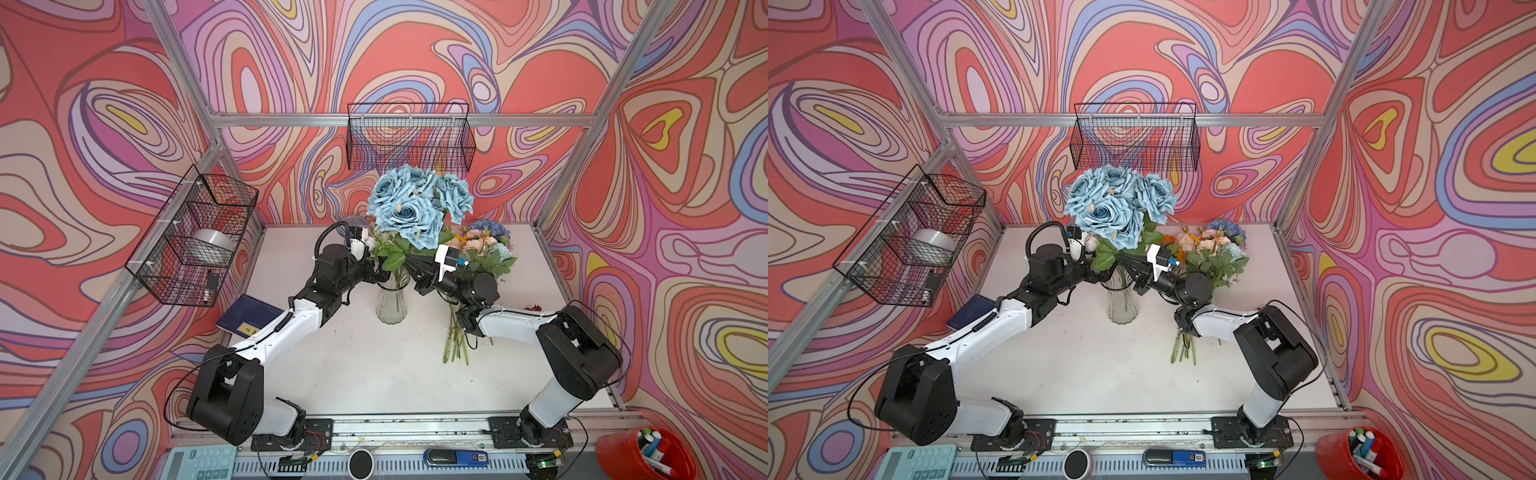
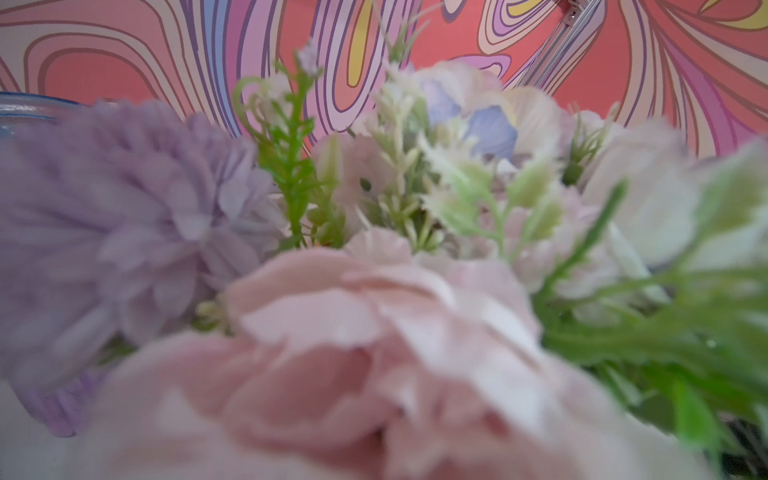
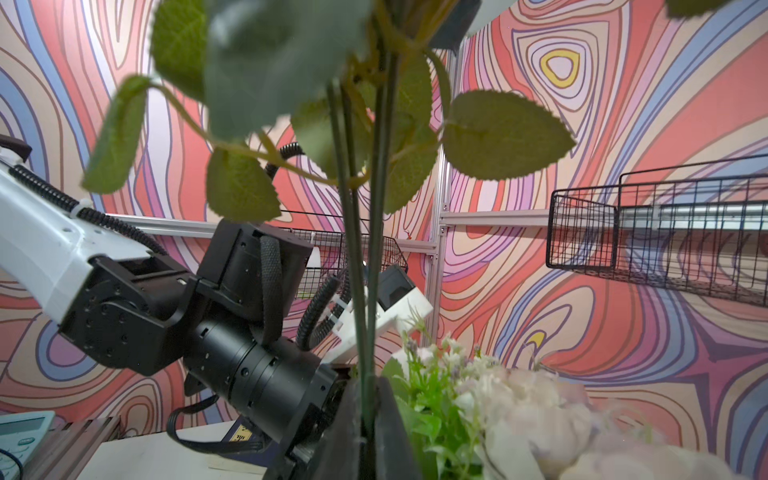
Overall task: Arrange the flowers into the vase
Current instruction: 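Carry the blue roses over the clear vase toward the left gripper, then lower the rose stems into the clear vase while the left gripper opens and draws back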
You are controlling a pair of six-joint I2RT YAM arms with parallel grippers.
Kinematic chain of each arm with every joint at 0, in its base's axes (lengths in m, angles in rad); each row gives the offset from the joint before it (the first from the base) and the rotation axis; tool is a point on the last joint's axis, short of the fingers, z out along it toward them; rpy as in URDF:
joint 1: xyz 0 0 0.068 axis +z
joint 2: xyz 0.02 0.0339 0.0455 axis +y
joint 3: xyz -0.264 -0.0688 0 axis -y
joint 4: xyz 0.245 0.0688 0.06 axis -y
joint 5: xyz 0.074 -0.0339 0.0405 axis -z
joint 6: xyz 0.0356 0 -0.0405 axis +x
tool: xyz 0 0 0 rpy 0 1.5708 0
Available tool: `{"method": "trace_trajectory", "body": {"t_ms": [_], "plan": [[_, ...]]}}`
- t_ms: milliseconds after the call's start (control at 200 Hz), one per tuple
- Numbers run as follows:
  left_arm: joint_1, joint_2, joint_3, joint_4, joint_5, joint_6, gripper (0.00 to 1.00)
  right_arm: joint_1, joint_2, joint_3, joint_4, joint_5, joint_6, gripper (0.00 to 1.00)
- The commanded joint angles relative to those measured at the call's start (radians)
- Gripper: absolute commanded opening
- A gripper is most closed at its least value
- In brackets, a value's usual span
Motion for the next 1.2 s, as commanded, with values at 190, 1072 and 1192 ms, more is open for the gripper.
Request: {"method": "trace_trajectory", "body": {"t_ms": [190,1072,1192], "plan": [[0.006,-0.007,0.01,-0.013,-0.012,0.035,1.0,0.009,0.071,-0.075,0.082,-0.018,0.007,0.0],[0.008,-0.186,-0.035,-0.271,0.053,0.122,1.0,0.027,0.013,-0.064,-0.365,0.048,-0.181,0.0],[0.007,-0.266,-0.054,-0.371,0.046,0.144,1.0,0.028,0.003,-0.058,-0.39,0.058,-0.192,0.0]]}}
